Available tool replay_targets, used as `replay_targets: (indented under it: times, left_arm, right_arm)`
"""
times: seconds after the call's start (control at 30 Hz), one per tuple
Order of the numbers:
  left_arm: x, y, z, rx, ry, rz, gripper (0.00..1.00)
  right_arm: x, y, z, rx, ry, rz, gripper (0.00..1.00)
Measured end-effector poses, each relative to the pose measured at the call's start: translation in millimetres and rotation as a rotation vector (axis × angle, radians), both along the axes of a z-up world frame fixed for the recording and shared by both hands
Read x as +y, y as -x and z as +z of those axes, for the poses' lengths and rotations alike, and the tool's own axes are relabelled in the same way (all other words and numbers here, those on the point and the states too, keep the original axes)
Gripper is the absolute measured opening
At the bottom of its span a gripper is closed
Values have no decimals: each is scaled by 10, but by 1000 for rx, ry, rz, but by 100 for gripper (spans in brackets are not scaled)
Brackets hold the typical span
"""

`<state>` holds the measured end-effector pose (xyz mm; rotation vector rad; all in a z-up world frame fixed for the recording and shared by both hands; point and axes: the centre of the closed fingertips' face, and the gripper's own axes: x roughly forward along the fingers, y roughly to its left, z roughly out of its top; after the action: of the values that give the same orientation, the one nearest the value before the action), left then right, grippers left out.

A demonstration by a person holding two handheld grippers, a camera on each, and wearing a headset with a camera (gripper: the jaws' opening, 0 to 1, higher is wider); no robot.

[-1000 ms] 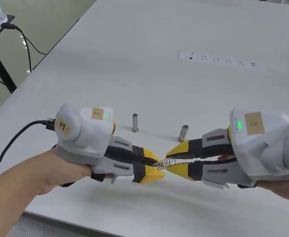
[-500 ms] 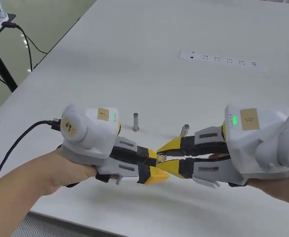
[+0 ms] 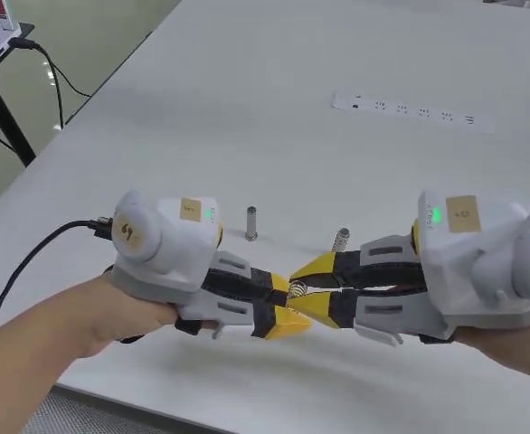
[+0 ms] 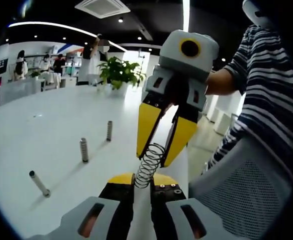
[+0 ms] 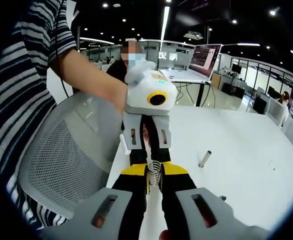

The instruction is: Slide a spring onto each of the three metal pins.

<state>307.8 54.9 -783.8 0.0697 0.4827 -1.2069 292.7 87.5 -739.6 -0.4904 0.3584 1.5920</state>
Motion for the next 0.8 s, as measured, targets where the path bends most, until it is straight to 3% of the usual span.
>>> replay_targets:
  times: [0.43,0.8]
  left_arm:
    - [36,-44,12,-8,-1,34,9]
    - [220,-111,7,-18,-27,99,20]
  right_arm:
    - [16,-5,23,4,0,-16,7]
    - [47,-12,28,-2,-4,-17,7]
